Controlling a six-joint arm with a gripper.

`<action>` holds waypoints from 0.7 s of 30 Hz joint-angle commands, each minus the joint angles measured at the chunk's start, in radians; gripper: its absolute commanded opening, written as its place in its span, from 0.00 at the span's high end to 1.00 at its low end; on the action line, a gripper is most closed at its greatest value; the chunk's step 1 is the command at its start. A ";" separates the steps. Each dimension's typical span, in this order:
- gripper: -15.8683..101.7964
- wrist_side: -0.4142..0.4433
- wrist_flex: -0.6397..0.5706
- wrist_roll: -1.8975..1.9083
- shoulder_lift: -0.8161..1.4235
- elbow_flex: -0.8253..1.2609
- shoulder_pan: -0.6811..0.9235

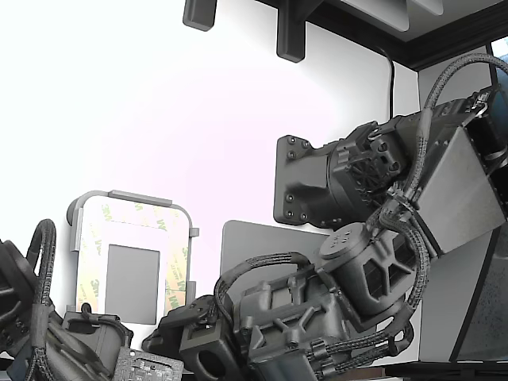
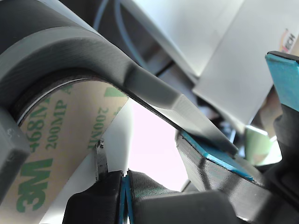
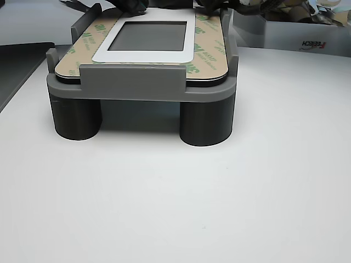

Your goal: Peel off protective film from adhesive tape.

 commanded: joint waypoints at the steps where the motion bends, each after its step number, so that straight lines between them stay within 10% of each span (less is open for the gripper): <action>1: 0.95 -0.003 -0.005 0.003 0.029 -0.015 -0.017; 21: 0.95 0.002 0.020 0.044 0.044 -0.017 -0.005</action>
